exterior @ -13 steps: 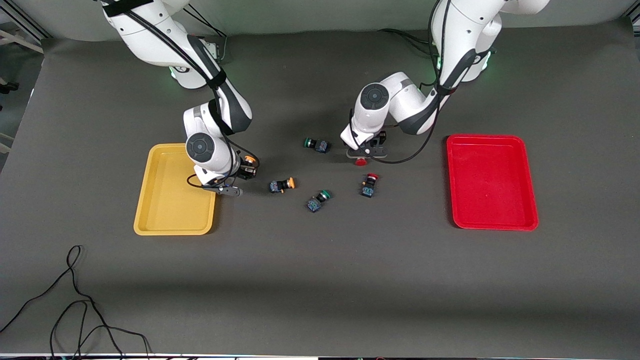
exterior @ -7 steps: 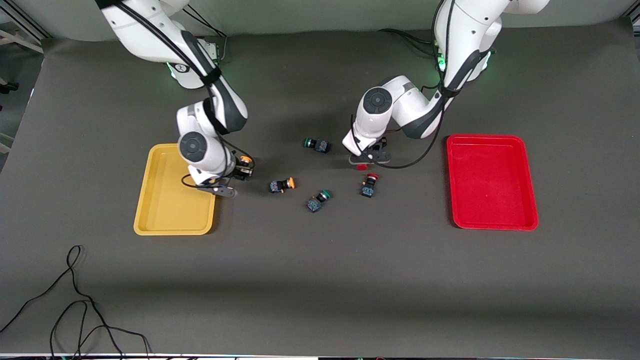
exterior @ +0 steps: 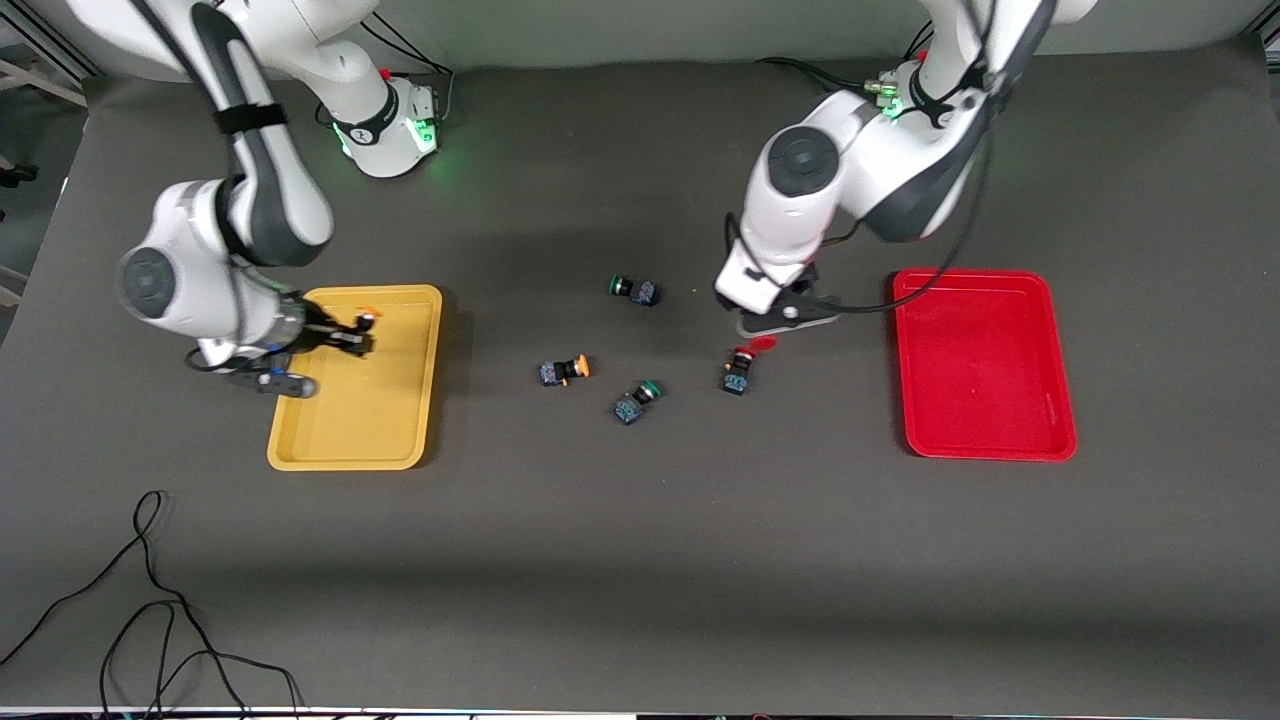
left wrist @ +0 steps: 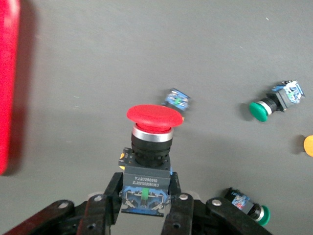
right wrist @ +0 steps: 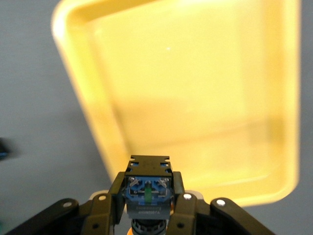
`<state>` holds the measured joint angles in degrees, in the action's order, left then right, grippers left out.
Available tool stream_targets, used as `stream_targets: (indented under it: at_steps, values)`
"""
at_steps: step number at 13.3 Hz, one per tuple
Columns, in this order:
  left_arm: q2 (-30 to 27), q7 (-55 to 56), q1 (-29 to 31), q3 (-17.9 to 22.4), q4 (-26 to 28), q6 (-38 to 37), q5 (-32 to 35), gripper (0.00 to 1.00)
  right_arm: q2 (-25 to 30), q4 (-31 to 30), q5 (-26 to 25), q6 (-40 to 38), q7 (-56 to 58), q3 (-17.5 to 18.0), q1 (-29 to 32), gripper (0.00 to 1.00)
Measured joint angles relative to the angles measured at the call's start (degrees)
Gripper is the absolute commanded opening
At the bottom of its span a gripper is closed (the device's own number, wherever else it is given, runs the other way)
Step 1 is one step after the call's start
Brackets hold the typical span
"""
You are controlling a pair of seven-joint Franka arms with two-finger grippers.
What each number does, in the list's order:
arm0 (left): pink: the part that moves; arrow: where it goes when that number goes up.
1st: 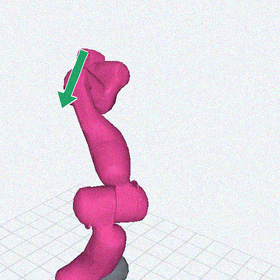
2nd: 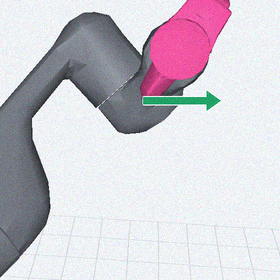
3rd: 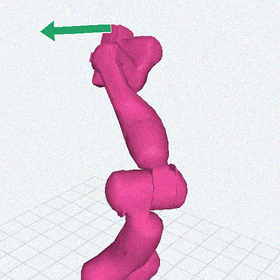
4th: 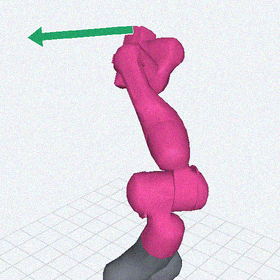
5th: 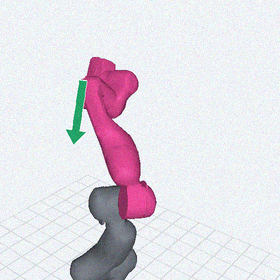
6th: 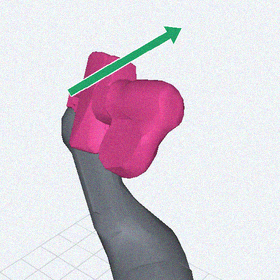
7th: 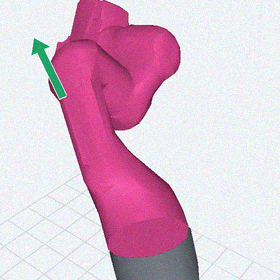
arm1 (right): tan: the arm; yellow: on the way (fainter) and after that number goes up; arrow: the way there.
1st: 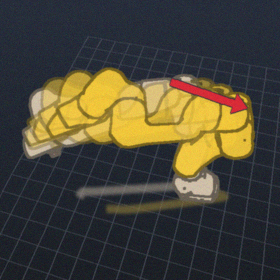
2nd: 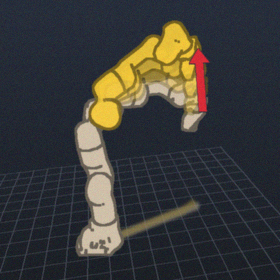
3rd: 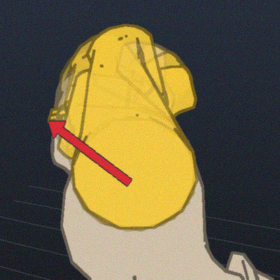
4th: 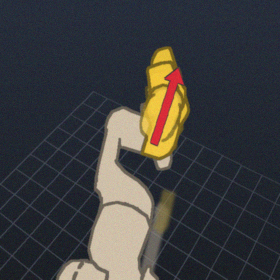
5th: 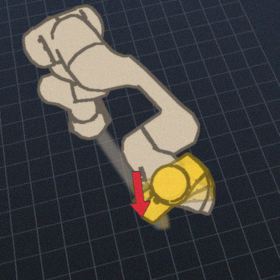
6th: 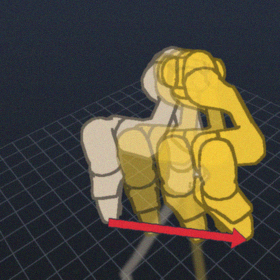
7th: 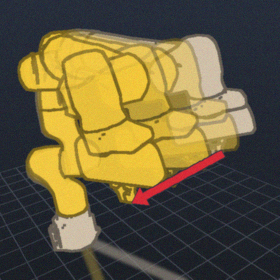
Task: Place red and yellow buttons in trays
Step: 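Carry the orange button with the right gripper while the left gripper carries red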
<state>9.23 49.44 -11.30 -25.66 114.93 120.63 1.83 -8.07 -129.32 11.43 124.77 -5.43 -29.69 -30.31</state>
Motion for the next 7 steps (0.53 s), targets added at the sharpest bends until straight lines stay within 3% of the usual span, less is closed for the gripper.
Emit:
stream_targets:
  at_steps: [4, 5, 6, 7]
  values:
    - [-3.4, -20.4, 17.4, 0.7, 0.1, -9.3, -2.0, 0.15, -7.1, -2.3, 0.0, 8.3, 6.2, -1.8, 0.1, 0.26]
    - [-3.4, -26.2, 22.2, 0.9, 0.2, -10.2, -2.1, 0.15, -8.6, -2.3, 0.1, 9.4, 6.2, -1.7, -0.2, 0.33]
    - [-3.3, -31.3, 26.5, 1.1, 0.6, -10.4, -2.1, 0.15, -9.7, -2.4, 0.1, 10.3, 6.2, -1.6, -0.3, 0.70]
    - [-3.0, -35.5, 30.1, 1.3, 1.4, -9.9, -2.1, 0.15, -10.4, -2.4, 0.2, 10.7, 6.2, -1.6, -0.4, 1.00]
